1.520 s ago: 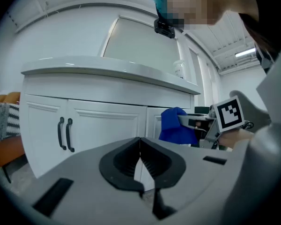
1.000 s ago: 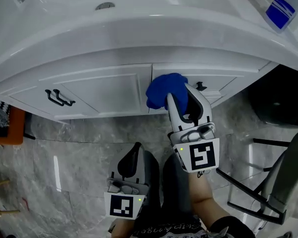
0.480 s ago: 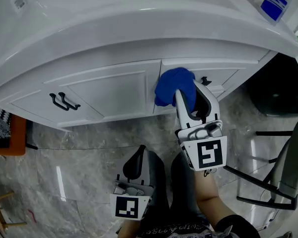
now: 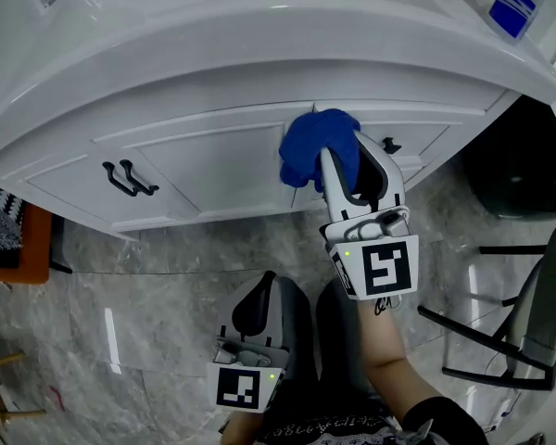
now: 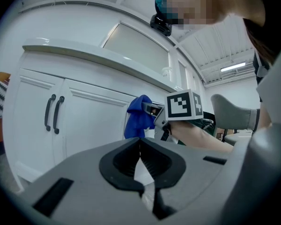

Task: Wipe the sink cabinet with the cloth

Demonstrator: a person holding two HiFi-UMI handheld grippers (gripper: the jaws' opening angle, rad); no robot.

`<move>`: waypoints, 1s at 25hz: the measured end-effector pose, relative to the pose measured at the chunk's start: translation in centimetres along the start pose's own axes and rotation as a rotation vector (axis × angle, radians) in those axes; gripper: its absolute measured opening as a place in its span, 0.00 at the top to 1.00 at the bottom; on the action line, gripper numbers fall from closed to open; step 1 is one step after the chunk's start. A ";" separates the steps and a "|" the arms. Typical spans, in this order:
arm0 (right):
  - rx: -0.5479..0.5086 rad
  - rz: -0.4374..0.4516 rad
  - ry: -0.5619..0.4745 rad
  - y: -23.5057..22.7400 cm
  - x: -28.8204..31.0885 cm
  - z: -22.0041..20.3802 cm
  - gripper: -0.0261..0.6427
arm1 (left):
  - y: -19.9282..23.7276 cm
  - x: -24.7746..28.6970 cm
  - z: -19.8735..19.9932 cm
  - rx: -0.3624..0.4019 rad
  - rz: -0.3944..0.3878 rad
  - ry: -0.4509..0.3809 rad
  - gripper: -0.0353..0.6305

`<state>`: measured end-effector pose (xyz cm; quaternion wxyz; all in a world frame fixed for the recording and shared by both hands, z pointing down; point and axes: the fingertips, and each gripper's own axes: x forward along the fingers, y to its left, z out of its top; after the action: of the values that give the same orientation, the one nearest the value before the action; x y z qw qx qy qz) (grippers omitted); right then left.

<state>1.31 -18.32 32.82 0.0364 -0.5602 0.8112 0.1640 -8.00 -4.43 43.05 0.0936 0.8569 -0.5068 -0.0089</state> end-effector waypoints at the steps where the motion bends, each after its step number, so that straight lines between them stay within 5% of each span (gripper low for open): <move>1: 0.001 0.004 0.003 0.0 0.0 0.0 0.79 | -0.1 -0.1 0.0 -0.002 -0.002 -0.002 0.94; 25: 0.012 -0.069 0.019 -4.6 -1.5 -0.5 0.79 | -2.2 0.3 -0.7 0.020 -0.070 0.010 0.94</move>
<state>6.13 -18.58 32.59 0.0377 -0.5891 0.7926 0.1525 -5.85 -3.55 43.34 0.0872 0.8750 -0.4761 -0.0028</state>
